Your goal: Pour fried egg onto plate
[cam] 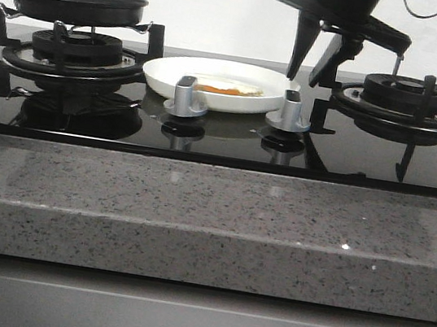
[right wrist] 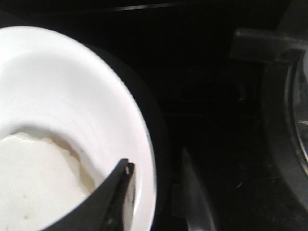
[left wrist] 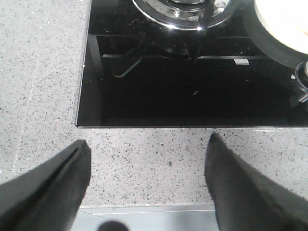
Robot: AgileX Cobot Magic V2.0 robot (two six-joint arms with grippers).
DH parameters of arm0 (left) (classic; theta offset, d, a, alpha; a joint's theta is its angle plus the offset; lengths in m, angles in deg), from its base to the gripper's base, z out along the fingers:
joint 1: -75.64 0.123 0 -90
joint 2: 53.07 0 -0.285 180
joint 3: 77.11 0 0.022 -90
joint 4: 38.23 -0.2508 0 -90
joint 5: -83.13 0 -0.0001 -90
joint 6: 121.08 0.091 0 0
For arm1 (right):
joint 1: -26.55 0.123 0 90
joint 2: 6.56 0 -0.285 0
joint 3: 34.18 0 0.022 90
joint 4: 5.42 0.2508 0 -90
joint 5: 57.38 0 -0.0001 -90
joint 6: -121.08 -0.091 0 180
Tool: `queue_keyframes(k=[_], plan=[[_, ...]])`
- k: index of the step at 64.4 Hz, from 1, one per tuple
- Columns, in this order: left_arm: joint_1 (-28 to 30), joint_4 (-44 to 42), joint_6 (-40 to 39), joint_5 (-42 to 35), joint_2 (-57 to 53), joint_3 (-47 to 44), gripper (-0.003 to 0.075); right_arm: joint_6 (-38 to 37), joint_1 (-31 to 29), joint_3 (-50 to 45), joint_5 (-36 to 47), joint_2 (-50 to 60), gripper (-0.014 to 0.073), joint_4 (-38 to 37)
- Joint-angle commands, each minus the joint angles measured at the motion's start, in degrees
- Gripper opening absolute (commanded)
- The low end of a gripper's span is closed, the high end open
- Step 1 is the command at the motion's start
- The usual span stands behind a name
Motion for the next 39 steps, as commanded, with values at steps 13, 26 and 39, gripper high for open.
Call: queue_keyframes(k=[13,26,39], plan=[[-0.54,-0.01,-0.56,-3.43,-0.14,1.51,0.0494,6.66,-0.13,1.86,-2.98,11.04,0.0310,-0.71],[-0.54,-0.01,-0.56,-3.43,-0.14,1.51,0.0494,11.67,-0.06,-0.12,-7.06,19.12,0.0310,-1.37],[-0.54,-0.01,-0.56,-3.43,-0.14,1.51,0.0494,13.30,-0.06,-13.70,-2.28,32.35,0.0310,-4.45]])
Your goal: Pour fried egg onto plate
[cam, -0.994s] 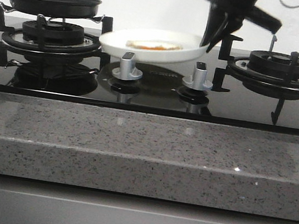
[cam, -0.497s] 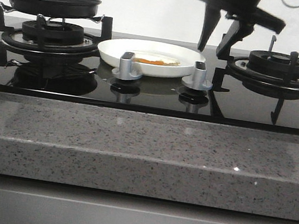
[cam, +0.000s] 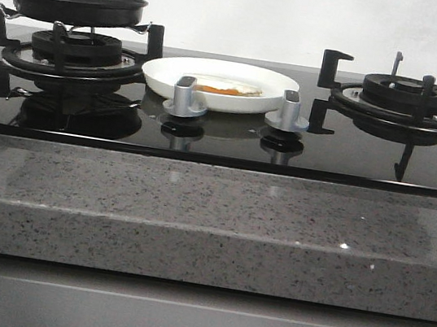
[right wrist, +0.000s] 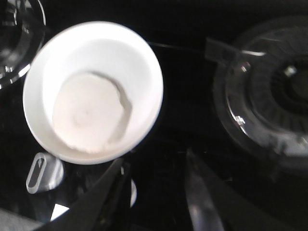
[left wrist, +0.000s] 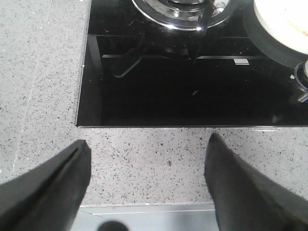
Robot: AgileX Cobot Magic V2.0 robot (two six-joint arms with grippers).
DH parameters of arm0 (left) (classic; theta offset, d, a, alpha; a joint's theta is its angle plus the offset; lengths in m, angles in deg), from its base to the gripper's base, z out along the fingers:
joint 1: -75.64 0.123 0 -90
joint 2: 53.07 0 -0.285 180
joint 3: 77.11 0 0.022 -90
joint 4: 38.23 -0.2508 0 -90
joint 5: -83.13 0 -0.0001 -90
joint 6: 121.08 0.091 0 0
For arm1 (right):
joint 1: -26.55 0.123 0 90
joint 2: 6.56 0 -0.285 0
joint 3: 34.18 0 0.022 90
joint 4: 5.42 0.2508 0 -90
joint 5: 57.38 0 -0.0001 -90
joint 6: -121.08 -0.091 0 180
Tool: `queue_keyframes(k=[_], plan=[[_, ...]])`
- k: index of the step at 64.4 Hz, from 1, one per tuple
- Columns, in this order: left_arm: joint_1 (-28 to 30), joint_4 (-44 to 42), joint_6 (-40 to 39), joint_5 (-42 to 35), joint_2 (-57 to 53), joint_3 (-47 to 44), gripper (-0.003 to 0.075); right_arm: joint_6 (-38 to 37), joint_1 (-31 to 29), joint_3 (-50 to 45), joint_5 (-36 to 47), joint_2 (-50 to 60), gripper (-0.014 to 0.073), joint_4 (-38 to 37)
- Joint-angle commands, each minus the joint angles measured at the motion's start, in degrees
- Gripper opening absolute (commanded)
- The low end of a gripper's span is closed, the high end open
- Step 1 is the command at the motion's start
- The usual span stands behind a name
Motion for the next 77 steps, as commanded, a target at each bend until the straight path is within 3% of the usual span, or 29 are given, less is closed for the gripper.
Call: queue_keyframes(k=[1,16,46,71,77], plan=[[-0.54,-0.01,-0.46,-3.43,-0.14,1.51,0.0494,1.74,-0.06,-5.44,2.71,8.58,0.0310,-1.71],[-0.54,-0.01,-0.46,-3.43,-0.14,1.51,0.0494,2.51,-0.06,-25.81,6.96,26.34,0.0310,-6.30],[-0.54,-0.01,-0.46,-3.84,-0.14,1.51,0.0494,2.62,-0.06,-54.77,13.62,50.03,0.0310,-7.60],[-0.54,-0.01,-0.46,-5.35,-0.14,1.51,0.0490,2.62,-0.06,-65.25,14.94,65.07,0.0310,-7.60],[-0.54,-0.01,-0.46,-5.22,-0.14,1.51,0.0406,2.62,-0.06,-65.90,14.99,66.75,0.0293,-7.60]])
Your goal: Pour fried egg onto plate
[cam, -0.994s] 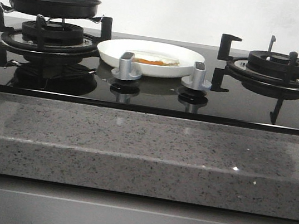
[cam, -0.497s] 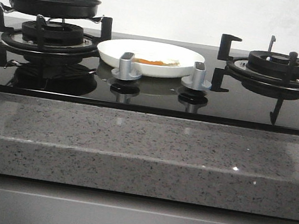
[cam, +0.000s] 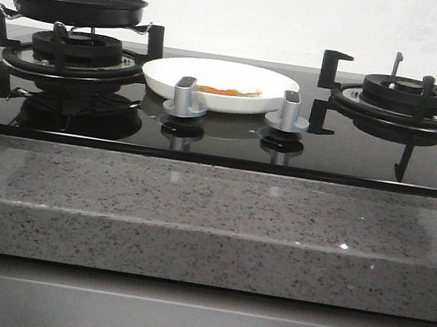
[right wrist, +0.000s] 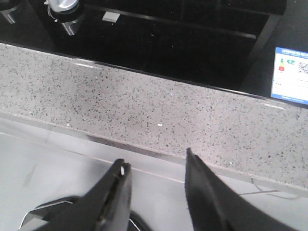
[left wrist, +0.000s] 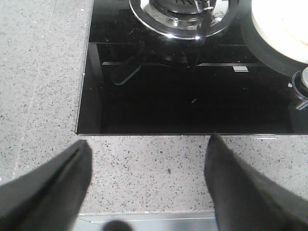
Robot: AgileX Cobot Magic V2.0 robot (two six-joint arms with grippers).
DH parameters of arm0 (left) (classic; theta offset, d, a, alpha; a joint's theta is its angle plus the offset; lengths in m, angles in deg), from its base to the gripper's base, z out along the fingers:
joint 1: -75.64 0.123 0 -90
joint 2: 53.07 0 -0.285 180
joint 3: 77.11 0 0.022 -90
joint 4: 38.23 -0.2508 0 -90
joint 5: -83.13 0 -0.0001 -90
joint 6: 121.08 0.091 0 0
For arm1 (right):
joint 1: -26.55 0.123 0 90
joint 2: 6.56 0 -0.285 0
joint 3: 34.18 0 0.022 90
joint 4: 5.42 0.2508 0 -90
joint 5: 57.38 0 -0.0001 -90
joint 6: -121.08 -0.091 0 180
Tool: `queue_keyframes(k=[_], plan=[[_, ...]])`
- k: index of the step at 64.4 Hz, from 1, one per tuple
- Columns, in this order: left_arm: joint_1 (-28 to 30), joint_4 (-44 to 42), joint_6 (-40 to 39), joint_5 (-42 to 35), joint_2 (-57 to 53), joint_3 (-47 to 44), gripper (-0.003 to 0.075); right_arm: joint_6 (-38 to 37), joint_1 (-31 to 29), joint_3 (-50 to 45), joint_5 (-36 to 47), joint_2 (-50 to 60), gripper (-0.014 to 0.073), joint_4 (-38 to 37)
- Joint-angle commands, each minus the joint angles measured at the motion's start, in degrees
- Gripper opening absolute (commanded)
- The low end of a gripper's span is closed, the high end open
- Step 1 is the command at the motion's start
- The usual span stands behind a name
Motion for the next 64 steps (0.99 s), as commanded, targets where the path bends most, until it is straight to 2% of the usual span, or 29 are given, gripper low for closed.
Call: queue_keyframes(k=[1,14,22,64], plan=[[-0.54,-0.01,-0.46,-3.82,-0.14,1.51,0.0388,0.44,-0.06,0.83,3.87,0.87,0.0285,-0.91],[-0.54,-0.01,-0.46,-3.28,-0.14,1.51,0.0100,0.44,-0.06,0.52,3.81,1.01,0.0059,-0.91],[-0.54,-0.01,-0.46,-3.28,-0.14,1.51,-0.0020,0.44,-0.06,0.52,3.93,1.01,-0.0065,-0.91],[-0.54,-0.01,-0.46,-3.28,-0.14,1.51,-0.0019,0.44,-0.06,0.52,3.75,1.01,-0.0066,-1.11]])
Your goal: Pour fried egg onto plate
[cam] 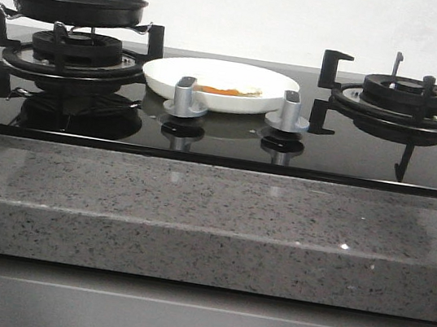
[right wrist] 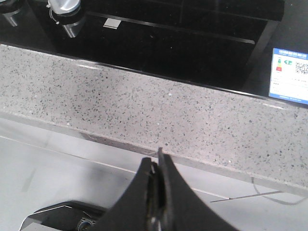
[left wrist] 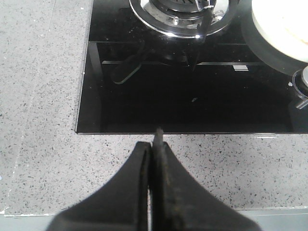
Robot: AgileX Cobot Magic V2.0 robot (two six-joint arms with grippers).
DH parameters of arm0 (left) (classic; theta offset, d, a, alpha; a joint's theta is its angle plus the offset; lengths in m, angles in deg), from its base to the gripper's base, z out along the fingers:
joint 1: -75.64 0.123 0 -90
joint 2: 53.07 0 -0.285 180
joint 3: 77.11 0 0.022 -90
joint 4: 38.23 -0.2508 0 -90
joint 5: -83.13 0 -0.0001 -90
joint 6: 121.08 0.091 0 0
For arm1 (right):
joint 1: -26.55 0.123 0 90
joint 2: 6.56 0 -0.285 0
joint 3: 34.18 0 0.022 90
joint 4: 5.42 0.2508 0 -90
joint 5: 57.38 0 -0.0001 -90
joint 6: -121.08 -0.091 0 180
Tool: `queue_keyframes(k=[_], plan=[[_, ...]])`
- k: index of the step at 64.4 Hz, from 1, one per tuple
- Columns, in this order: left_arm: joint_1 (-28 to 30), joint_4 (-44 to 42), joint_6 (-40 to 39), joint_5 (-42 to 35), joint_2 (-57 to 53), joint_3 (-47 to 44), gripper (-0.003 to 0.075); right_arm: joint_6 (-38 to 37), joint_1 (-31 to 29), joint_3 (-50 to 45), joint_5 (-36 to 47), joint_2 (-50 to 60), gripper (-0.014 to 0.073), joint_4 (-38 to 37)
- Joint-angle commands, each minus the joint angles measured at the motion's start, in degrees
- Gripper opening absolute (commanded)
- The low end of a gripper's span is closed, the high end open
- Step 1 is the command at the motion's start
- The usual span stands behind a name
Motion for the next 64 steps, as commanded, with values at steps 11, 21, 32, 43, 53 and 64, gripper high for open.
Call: queue_keyframes(k=[11,21,32,43,53,64], plan=[[0.47,-0.01,-0.46,-3.65,-2.76,1.27,-0.0019,0.44,-0.06,1.26,3.49,-0.25,-0.0066,-0.99],[3.71,0.38,-0.46,-10.09,-10.08,-3.46,-0.0019,0.44,-0.06,1.26,3.49,-0.25,-0.0066,-0.99],[5.39,1.31,-0.46,-22.44,-21.06,-15.24,-0.0019,0.44,-0.06,1.26,3.49,-0.25,-0.0066,-0.99],[5.39,2.81,-0.46,-33.58,-31.65,-30.34,-0.0019,0.44,-0.06,1.26,3.49,-0.25,-0.0066,-0.99],[5.25,2.96,-0.46,-42.75,-39.18,-41.15,-0.0019,0.44,-0.06,1.26,3.49,-0.25,-0.0066,-0.99],[5.25,3.87,-0.46,-52.26,-42.41,-48.33,-0.0019,0.44,-0.06,1.26,3.49,-0.25,-0.0066,-0.99]])
